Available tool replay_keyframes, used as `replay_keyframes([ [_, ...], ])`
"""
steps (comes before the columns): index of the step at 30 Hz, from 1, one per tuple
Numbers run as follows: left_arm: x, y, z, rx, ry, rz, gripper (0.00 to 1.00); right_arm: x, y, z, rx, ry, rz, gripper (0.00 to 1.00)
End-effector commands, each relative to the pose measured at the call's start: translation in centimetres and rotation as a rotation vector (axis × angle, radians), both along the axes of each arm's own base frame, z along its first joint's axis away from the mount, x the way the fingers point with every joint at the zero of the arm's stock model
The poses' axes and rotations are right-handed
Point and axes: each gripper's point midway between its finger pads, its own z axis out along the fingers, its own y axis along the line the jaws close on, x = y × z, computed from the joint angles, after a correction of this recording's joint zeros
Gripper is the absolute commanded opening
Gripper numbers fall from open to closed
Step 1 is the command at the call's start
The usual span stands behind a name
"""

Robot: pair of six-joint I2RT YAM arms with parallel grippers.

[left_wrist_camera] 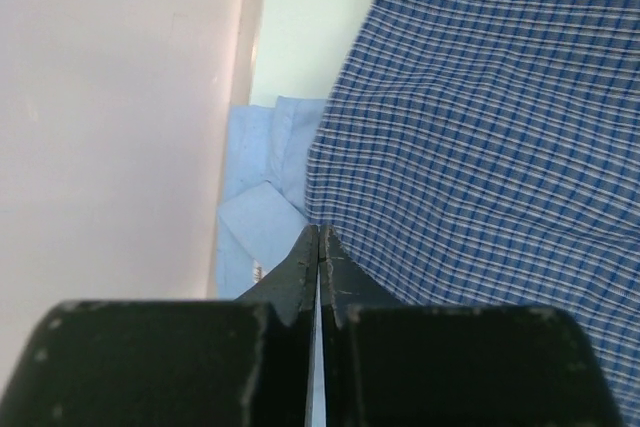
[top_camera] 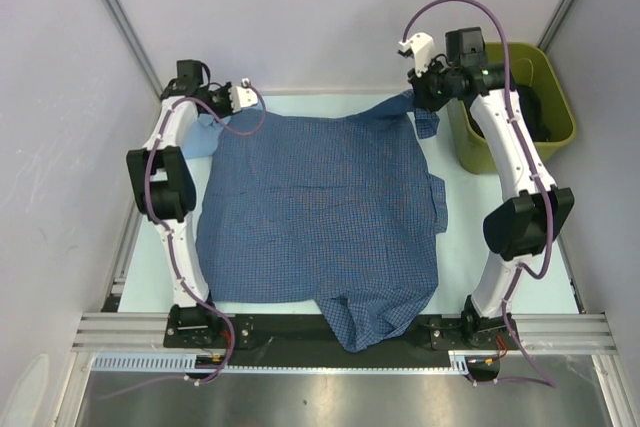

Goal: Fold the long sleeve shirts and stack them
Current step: Fold the shirt

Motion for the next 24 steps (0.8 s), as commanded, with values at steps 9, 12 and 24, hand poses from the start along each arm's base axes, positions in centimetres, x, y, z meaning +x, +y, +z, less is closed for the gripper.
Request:
replay_keyframes([
  [9, 2.5, -0.1, 0.8, 0.005, -0.001, 0.014, 0.60, -1.7, 0.9, 2.1, 0.028, -0.040, 0.019, 0.00],
  [12, 3.4, 0.0, -1.2, 0.026, 0.002, 0.000, 0.59, -1.5, 0.9, 1.9, 0.020, -0.031, 0.019, 0.00],
  [24, 6.0, -0.2, -5.9, 0.025, -0.012, -0.017, 0.55, -1.2, 0.9, 0.2, -0.007, 0.006, 0.005, 0.00],
])
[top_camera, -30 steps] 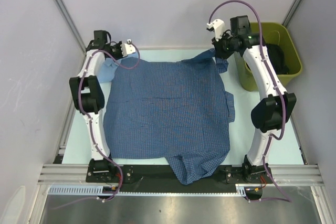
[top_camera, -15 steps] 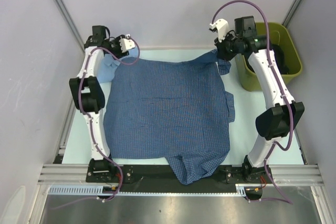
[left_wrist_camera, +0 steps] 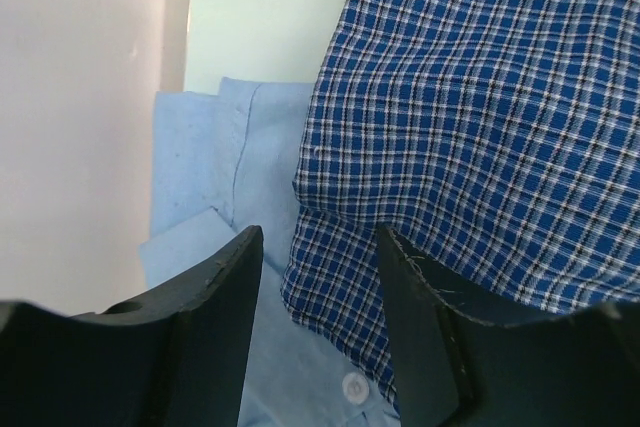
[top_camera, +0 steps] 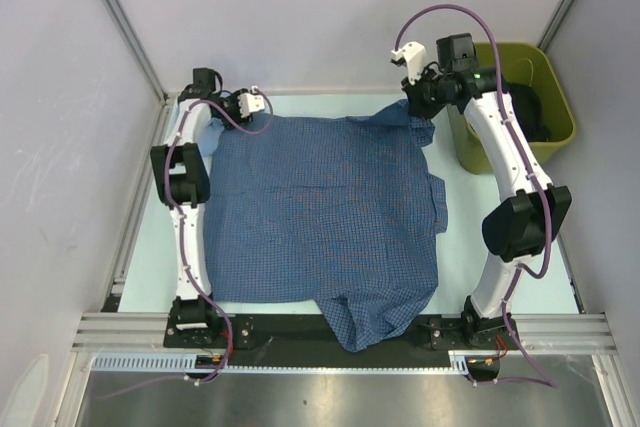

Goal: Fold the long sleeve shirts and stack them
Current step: Fold the shirt

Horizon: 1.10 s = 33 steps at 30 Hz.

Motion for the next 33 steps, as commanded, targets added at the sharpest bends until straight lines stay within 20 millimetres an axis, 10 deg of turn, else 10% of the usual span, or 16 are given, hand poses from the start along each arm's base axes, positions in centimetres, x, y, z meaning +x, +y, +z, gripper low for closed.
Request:
replay_keyframes([
  [1, 2.2, -1.0, 2.3, -0.014, -0.111, -0.035, 0.55, 0.4, 0.0, 1.1, 0.002, -0.028, -0.016, 0.00],
  [9, 3.0, -1.5, 1.3, -0.011, -0.136, -0.047, 0.57, 0.6, 0.8, 1.2, -0.017, -0.033, 0.001, 0.00],
  [22, 0.2, -3.4, -0.5, 0.016, -0.068, -0.176, 0.12, 0.8, 0.8, 0.7, -0.031, -0.025, -0.007, 0.00],
  [33, -1.3, -2.3, 5.3, -0.036, -0.099, -0.146, 0.00, -0.1, 0.7, 2.3, -0.013, -0.049, -0.004, 0.00],
])
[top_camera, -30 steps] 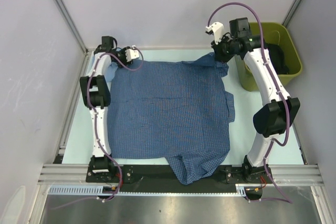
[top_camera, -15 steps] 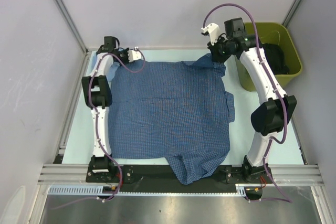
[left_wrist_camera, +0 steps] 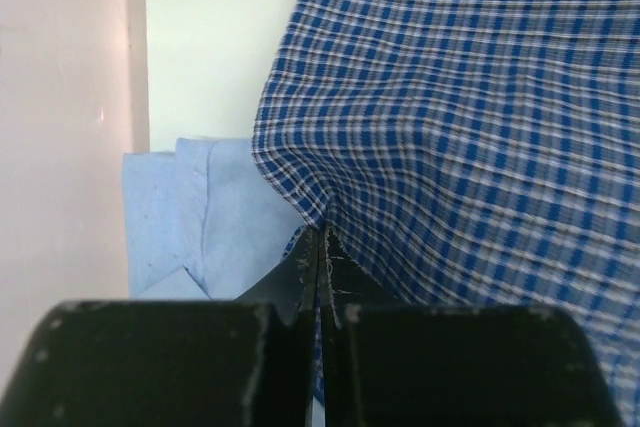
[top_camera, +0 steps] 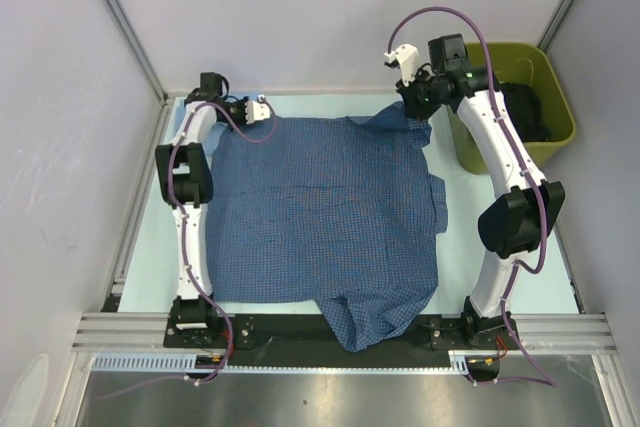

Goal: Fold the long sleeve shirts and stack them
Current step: Fold the shirt

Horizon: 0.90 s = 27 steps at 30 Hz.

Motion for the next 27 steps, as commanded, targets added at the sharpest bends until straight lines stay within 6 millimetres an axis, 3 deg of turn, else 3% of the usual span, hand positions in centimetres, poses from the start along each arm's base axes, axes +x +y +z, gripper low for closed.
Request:
replay_keyframes([
  [1, -1.1, 0.2, 7.8, -0.050, -0.091, -0.032, 0.00, -0.8, 0.0, 3.7, 0.029, -0.075, -0.001, 0.00],
  [3, -1.7, 0.5, 7.9, -0.043, -0.081, -0.027, 0.00, -1.1, -0.1, 4.0, 0.032, -0.076, -0.004, 0.00],
  [4, -1.9, 1.0, 9.2, -0.044, -0.098, -0.018, 0.00, -1.3, -0.1, 4.3, 0.036, -0.080, -0.004, 0.00],
  [11, -4.1, 2.2, 11.9, -0.020, -0.106, 0.010, 0.00, -3.4, -0.1, 5.8, 0.066, -0.085, -0.001, 0.00],
  [16, -6.6, 2.7, 12.6, 0.001, -0.070, 0.029, 0.00, -5.7, -0.5, 7.0, 0.090, -0.093, -0.008, 0.00],
  [17, -7.1, 2.7, 13.7, 0.007, -0.083, 0.032, 0.00, -6.1, -0.5, 7.0, 0.092, -0.091, -0.005, 0.00],
  [18, -8.0, 3.0, 13.0, 0.021, -0.052, 0.043, 0.00, -6.6, -0.6, 7.0, 0.094, -0.091, -0.004, 0.00],
  [22, -11.3, 3.6, 12.9, 0.068, -0.005, 0.075, 0.00, -9.6, -0.9, 7.0, 0.091, -0.083, 0.026, 0.00],
  [23, -12.0, 3.6, 12.8, 0.077, 0.004, 0.078, 0.00, -10.2, -0.9, 6.1, 0.087, -0.060, 0.038, 0.00],
  [25, -14.4, 3.9, 12.5, 0.093, 0.033, 0.092, 0.00, -11.6, -1.1, 6.4, 0.088, -0.068, 0.052, 0.00],
  [27, -16.9, 3.8, 12.1, 0.098, 0.061, 0.102, 0.00, -12.8, -1.1, 5.2, 0.083, -0.033, 0.072, 0.00],
])
